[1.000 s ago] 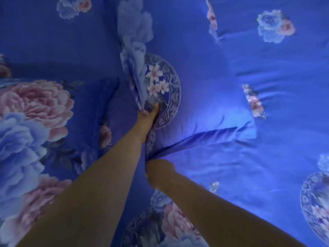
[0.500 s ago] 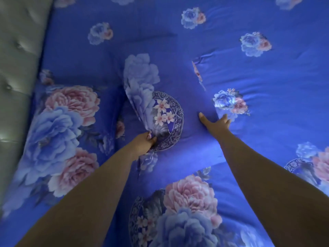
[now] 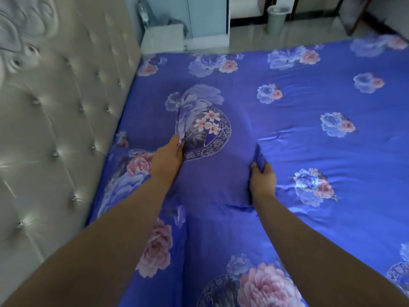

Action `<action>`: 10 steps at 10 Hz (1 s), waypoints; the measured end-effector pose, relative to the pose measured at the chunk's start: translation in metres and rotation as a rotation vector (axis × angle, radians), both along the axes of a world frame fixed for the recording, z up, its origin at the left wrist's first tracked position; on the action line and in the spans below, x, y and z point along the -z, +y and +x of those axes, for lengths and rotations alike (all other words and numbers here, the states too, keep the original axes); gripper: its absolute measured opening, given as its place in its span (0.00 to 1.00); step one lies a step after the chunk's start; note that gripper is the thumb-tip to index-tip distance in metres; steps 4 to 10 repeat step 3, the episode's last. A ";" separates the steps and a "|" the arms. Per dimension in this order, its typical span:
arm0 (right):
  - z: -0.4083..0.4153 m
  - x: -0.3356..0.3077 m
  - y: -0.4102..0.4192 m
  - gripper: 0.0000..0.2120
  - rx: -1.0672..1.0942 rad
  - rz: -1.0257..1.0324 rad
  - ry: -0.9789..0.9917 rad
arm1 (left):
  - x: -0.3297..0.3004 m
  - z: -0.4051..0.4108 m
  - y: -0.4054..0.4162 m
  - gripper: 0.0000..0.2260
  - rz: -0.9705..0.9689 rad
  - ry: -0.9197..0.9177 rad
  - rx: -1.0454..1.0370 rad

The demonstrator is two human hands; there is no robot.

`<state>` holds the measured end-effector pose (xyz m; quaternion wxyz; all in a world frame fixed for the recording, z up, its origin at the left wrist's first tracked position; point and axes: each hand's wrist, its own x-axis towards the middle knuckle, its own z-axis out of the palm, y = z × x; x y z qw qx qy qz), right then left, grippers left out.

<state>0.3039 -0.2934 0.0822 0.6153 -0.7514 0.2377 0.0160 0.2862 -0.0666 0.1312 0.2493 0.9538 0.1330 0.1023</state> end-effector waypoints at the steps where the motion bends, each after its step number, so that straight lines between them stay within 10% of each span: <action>1: 0.023 -0.026 0.057 0.14 -0.006 0.037 -0.099 | -0.025 0.014 0.056 0.17 0.075 -0.095 -0.034; 3: 0.102 -0.060 0.158 0.07 -0.375 0.008 -0.219 | -0.073 0.077 0.154 0.23 0.077 -0.168 -0.271; 10: 0.102 -0.060 0.158 0.07 -0.375 0.008 -0.219 | -0.073 0.077 0.154 0.23 0.077 -0.168 -0.271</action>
